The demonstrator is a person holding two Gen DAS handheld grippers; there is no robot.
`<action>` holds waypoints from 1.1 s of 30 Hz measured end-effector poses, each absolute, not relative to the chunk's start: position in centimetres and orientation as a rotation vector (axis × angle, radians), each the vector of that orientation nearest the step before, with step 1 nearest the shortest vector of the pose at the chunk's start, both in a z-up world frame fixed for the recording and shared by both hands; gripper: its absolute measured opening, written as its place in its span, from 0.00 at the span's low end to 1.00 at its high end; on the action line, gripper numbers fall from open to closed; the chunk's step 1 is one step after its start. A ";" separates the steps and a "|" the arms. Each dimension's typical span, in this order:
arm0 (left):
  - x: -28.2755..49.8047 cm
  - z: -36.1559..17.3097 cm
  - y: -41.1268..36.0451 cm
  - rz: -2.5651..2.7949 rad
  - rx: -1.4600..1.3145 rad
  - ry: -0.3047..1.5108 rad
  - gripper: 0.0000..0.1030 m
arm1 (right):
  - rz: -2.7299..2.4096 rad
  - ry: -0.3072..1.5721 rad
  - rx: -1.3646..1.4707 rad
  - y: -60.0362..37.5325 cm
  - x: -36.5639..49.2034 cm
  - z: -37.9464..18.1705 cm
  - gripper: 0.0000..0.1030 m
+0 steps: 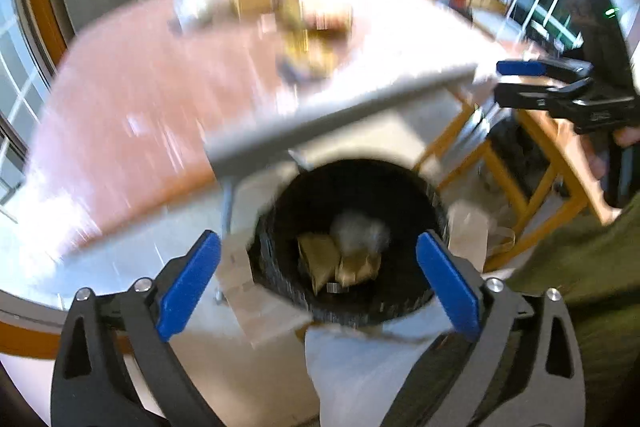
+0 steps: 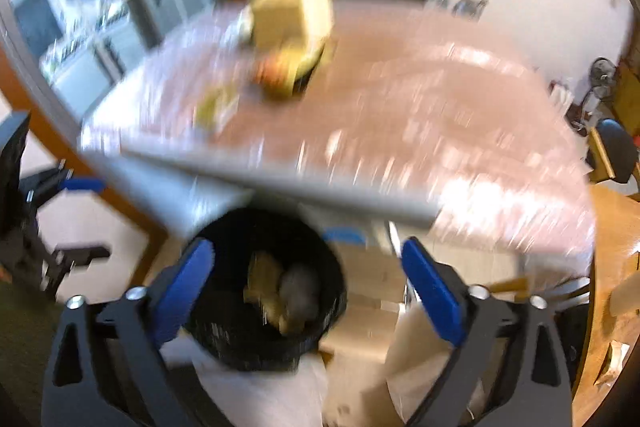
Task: Collect trash
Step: 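Move both tools back over the table toward the remaining trash, then grasp the yellow butter packet with the left tool while the right tool grasps the biscuit snack bag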
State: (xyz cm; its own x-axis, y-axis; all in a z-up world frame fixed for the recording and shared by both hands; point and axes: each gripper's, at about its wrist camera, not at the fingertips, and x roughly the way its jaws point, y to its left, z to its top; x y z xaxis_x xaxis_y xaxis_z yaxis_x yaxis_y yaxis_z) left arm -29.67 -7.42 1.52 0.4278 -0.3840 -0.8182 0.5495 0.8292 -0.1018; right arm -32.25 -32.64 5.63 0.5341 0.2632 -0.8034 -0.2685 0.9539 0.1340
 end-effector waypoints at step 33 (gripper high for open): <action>-18.8 -0.1 -15.9 -0.452 0.237 0.958 0.68 | 0.290 1.117 0.009 -25.3 -13.3 2.3 0.80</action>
